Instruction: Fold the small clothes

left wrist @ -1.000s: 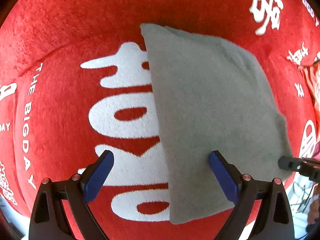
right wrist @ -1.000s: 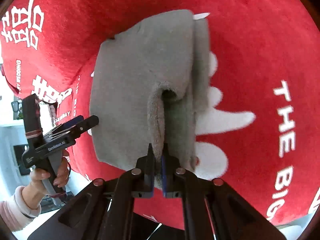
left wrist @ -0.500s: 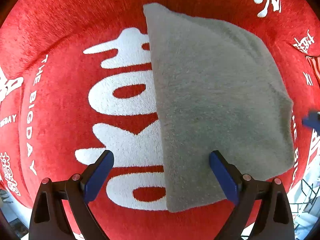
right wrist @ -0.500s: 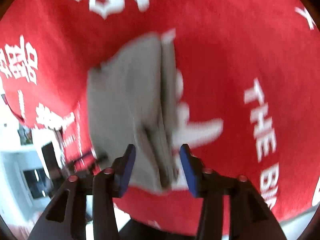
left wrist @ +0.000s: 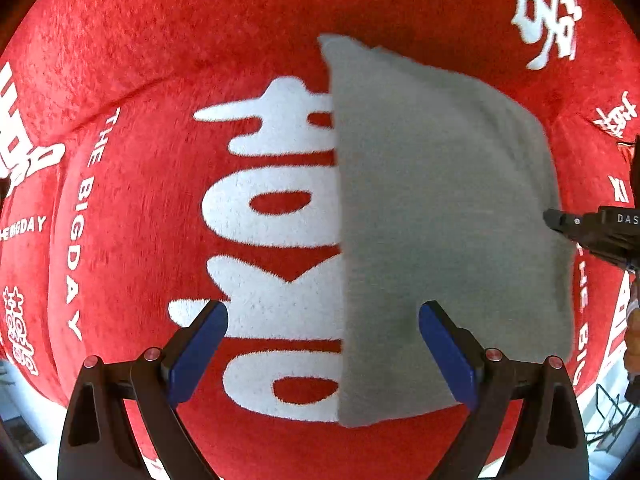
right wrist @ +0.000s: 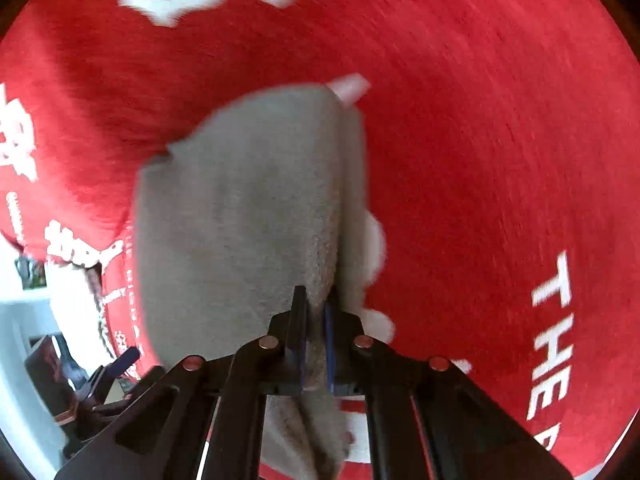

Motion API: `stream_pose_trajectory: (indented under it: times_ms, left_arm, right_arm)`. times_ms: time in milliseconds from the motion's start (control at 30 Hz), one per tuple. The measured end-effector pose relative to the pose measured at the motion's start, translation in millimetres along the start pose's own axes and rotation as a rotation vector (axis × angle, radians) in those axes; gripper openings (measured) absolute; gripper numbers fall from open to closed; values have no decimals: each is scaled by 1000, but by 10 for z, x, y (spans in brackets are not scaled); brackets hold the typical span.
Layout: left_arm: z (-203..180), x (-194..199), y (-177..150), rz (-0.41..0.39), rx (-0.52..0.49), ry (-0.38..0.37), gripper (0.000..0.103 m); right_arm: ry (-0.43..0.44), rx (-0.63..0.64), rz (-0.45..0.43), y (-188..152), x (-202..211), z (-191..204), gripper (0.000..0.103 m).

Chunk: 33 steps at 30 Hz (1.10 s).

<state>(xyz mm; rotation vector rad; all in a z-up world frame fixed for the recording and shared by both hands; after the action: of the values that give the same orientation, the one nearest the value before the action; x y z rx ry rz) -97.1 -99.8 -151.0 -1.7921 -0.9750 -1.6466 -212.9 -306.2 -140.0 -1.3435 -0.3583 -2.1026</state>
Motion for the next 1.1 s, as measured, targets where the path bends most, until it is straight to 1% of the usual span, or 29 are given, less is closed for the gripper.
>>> stream_pose_trajectory:
  times_ms: [33,100,200,267,400,467,533,567,700,800,900,1000,1033,1067,1100]
  left_arm:
    - [21,-22,-10,5,7,2,97]
    - [6,-10,-43,3,13,-11,97]
    - [-31,27,-32,4,-7,-14,97]
    - [-40,62,-29,1,-13,-19,97]
    - [-51,93,-27,2,-15,-28,97]
    - [-68,120,-37,2,-17,-30,97]
    - [-89,128,-35,2,-22,-33,97]
    - [-93,124,-35,4,-27,-34,97]
    - [-128,148,-55,13,-38,-32,97]
    - [-137,141,-73,27,-37,-32,97]
    - [-143,136,-78,24,-43,-30,97]
    - [-164,148,-64,3,-48,-35,97]
    - [-172,154,-54,-7,-44,-46,97]
    - [-170,157,-48,-11,-41,-49,97]
    - [-165,153,-39,-13,-36,-48,103]
  right_arm:
    - [1,-6,-4,-4,24,-6,8]
    - [-24,-5,-9,-37,61,-13,9]
    - [-33,-44,0,-81,116,-49,9]
    - [-51,-59,-6,-138,206,-85,16]
    - [-92,-71,-23,-286,420,-172,17]
    - [-90,-91,-27,-360,509,-246,25]
    - [-87,-114,-31,-463,560,-258,56]
    - [-81,-117,-33,-504,575,-252,57]
    - [-59,-117,-11,-684,549,-207,57]
    - [-42,-122,-1,-739,465,-150,58]
    - [-24,-119,3,-762,424,-107,67]
    - [-14,-102,6,-772,398,-45,69]
    - [-12,-96,6,-772,399,-34,75]
    - [-8,-91,3,-768,405,-24,79]
    - [-4,-84,1,-762,407,-10,81]
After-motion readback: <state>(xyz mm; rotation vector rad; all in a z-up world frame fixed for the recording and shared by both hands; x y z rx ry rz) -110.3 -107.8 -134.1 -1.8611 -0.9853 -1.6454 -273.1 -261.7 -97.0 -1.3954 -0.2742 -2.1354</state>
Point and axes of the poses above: each gripper's, at about its wrist camera, not at the fingertips, and x roughly against the way its jaws point, z to its left, y to its top, the point moved 9 cm from there along -x, roughly the way its jaws point, and after that the axes turned 7 degrees about -y, right-handed, at the moved point
